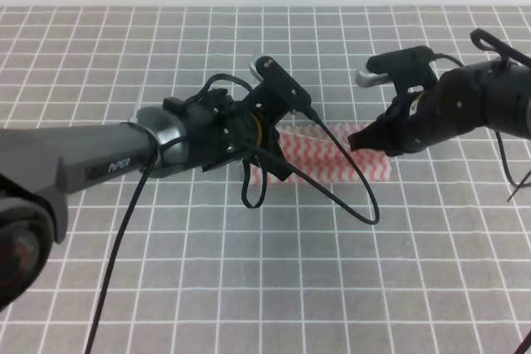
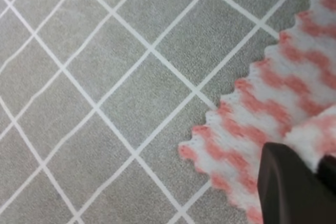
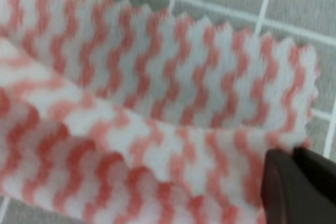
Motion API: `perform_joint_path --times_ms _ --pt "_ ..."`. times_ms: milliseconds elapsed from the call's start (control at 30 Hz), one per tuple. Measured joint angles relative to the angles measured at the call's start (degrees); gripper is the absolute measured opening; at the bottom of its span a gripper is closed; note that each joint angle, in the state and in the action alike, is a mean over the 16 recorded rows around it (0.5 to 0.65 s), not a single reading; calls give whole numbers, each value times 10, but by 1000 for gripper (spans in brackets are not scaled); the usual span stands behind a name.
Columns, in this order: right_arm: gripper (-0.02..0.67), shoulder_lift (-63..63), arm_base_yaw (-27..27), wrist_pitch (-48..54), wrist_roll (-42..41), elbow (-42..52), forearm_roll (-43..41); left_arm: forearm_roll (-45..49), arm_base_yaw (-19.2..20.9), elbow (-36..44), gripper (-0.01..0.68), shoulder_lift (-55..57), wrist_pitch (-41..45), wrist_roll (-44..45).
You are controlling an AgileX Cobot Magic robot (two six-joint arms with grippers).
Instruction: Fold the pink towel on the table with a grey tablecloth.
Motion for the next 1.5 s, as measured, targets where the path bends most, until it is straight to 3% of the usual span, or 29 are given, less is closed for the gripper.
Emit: perform_joint_path --times_ms 1500 --pt "-8 27 -15 -32 -1 -30 2 -4 12 -26 -1 15 16 1"
